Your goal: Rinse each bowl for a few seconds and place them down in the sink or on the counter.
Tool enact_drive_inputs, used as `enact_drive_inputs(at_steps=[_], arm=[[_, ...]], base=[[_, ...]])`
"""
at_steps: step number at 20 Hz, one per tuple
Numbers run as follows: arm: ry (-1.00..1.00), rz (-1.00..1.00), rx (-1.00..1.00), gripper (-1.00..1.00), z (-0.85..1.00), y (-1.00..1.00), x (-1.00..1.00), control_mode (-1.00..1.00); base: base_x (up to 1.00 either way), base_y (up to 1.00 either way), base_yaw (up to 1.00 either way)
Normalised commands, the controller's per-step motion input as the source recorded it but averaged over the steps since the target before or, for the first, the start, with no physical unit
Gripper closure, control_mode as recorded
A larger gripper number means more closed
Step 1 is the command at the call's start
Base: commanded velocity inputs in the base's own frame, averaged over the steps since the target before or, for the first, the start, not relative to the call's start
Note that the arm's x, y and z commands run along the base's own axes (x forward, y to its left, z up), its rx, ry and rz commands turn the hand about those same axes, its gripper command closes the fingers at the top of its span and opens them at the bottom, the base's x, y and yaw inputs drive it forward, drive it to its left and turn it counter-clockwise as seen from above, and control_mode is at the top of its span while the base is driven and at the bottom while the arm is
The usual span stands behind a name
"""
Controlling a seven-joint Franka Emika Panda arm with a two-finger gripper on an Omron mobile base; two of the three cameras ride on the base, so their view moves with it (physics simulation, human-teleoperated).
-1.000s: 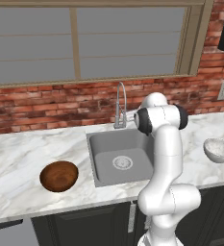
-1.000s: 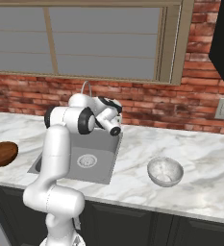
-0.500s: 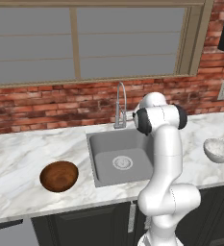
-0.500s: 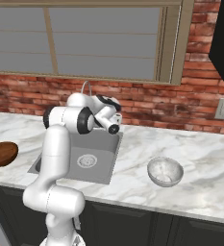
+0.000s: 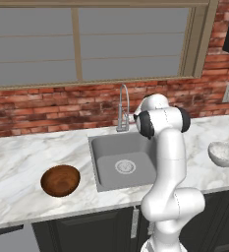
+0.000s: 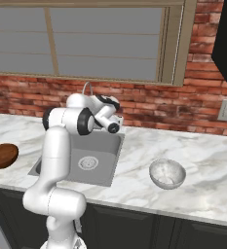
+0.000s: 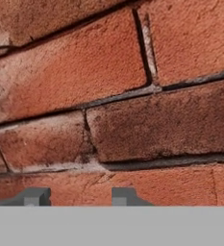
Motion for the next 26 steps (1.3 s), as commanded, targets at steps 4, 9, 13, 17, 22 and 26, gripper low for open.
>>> enact_drive_inputs(at_steps=[4, 9, 13, 17, 22, 26], arm=[[0.04, 0.0, 0.0, 1.0, -0.62, -0.59, -0.33, -1.0], [0.03, 0.0, 0.01, 1.0, -0.62, -0.61, -0.31, -1.0], [0.02, 0.0, 0.01, 1.0, -0.62, -0.6, -0.32, -1.0], [0.0, 0.0, 0.01, 1.0, -0.62, -0.6, -0.35, -1.0], [0.0, 0.0, 0.01, 1.0, -0.61, -0.59, -0.37, -1.0], [0.0, 0.01, 0.03, 1.0, -0.57, -0.61, -0.26, -1.0]], base=[[0.0, 0.0, 0.0], [0.0, 0.0, 0.0], [0.0, 0.0, 0.0], [0.0, 0.0, 0.0], [0.0, 0.0, 0.0], [0.0, 0.0, 0.0]])
